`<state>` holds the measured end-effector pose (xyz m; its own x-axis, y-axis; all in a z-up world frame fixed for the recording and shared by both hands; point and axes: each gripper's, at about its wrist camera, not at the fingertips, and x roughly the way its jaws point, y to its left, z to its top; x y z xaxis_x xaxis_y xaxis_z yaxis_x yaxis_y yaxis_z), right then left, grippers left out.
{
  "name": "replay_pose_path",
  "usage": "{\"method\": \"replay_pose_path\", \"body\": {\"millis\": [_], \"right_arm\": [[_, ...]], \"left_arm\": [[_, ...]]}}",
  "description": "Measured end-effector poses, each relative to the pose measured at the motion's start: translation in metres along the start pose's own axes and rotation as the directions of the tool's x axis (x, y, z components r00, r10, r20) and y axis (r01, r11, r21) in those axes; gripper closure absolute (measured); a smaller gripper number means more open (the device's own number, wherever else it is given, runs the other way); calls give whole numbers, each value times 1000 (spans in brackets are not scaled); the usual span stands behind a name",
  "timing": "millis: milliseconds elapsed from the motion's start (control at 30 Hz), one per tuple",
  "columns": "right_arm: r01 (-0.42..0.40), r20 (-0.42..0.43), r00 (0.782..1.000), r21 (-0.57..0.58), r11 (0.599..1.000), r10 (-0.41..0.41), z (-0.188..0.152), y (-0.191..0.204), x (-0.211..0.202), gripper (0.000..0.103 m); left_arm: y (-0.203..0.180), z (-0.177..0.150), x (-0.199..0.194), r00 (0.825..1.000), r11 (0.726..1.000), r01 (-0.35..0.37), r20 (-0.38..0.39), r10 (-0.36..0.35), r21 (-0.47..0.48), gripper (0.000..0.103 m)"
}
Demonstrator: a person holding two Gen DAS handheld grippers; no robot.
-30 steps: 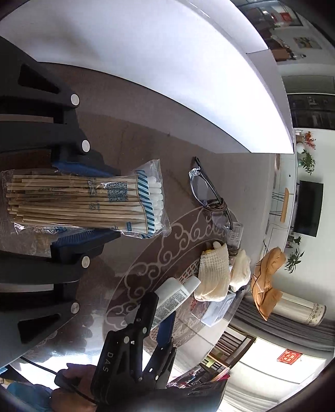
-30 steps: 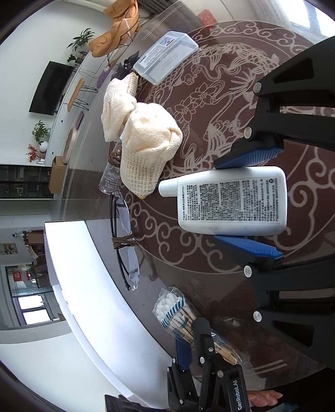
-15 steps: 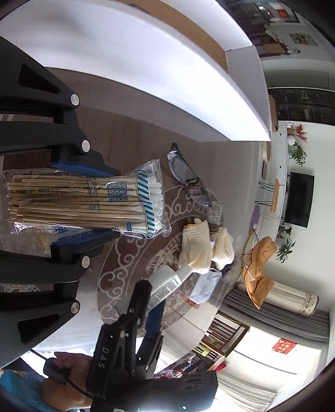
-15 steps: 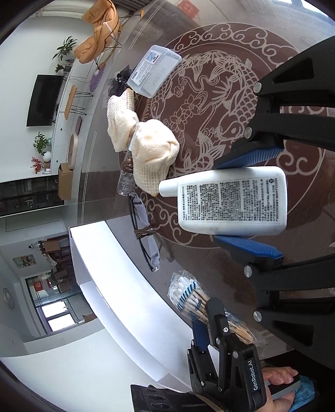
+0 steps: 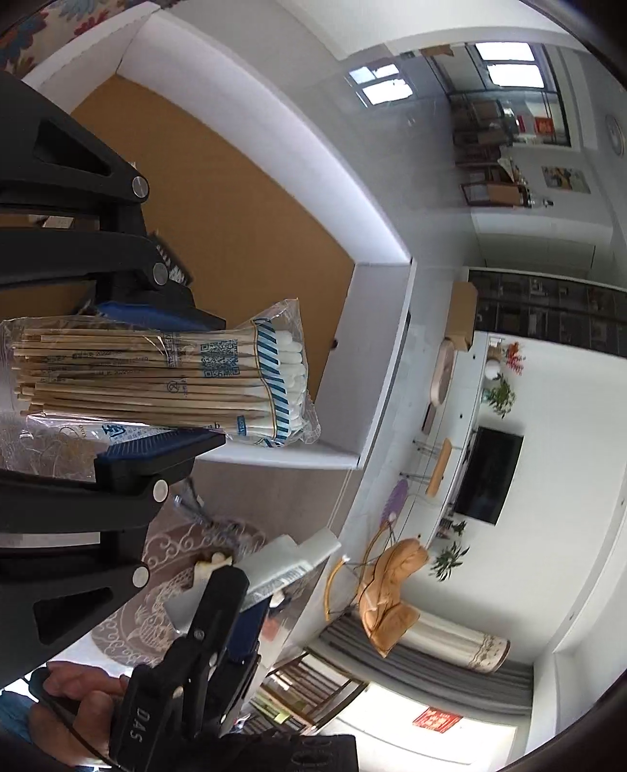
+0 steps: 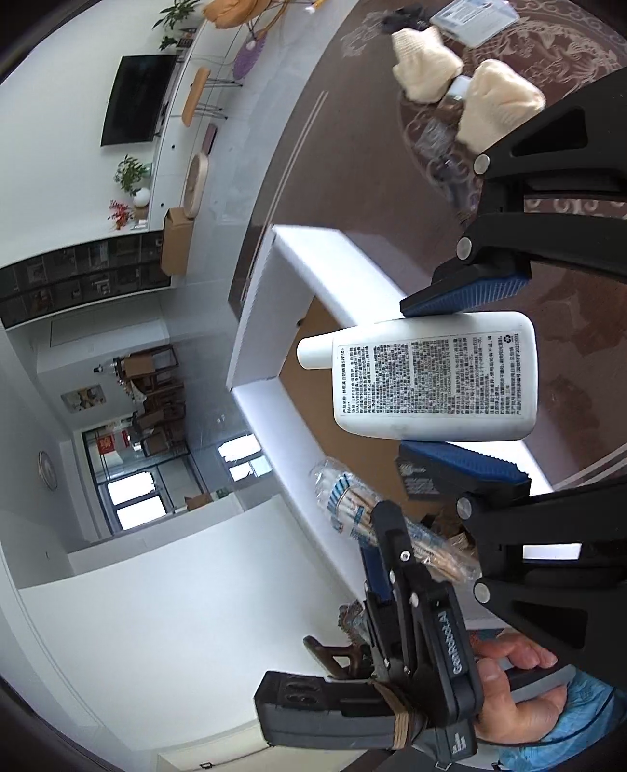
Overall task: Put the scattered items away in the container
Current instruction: 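Carry swab pack and lotion bottle into the cardboard container, open both tools, then move both open tools back over the table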
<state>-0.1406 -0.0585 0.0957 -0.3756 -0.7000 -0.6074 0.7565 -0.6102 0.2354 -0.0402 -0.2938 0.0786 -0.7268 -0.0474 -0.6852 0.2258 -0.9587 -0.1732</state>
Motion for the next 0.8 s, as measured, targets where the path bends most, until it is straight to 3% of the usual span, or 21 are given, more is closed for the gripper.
{"method": "replay_pose_path", "body": {"millis": [167, 300, 367, 433, 500, 600, 800], "right_arm": [[4, -70, 998, -60, 998, -8, 36, 38, 75, 51], [40, -150, 987, -108, 993, -56, 44, 51, 129, 51], [36, -181, 982, -77, 996, -49, 47, 47, 150, 50], [48, -222, 974, -35, 998, -55, 47, 40, 167, 50], [53, -251, 966, -19, 998, -56, 45, 35, 177, 50], [67, -258, 963, -33, 997, -73, 43, 30, 180, 50], [67, -262, 962, -18, 998, -70, 40, 22, 179, 50]], "left_arm": [[65, 10, 29, 995, 991, -82, -69, 75, -101, 65], [80, 19, 59, 983, 987, -125, -144, 111, -98, 64], [81, 20, 75, 972, 984, -152, -197, 132, -91, 57], [80, 19, 86, 960, 978, -194, -221, 172, -83, 42], [79, 17, 89, 954, 969, -233, -211, 211, -83, 38], [84, 14, 92, 959, 967, -221, -210, 191, -129, 32], [83, 8, 93, 958, 965, -227, -208, 196, -134, 32]]}}
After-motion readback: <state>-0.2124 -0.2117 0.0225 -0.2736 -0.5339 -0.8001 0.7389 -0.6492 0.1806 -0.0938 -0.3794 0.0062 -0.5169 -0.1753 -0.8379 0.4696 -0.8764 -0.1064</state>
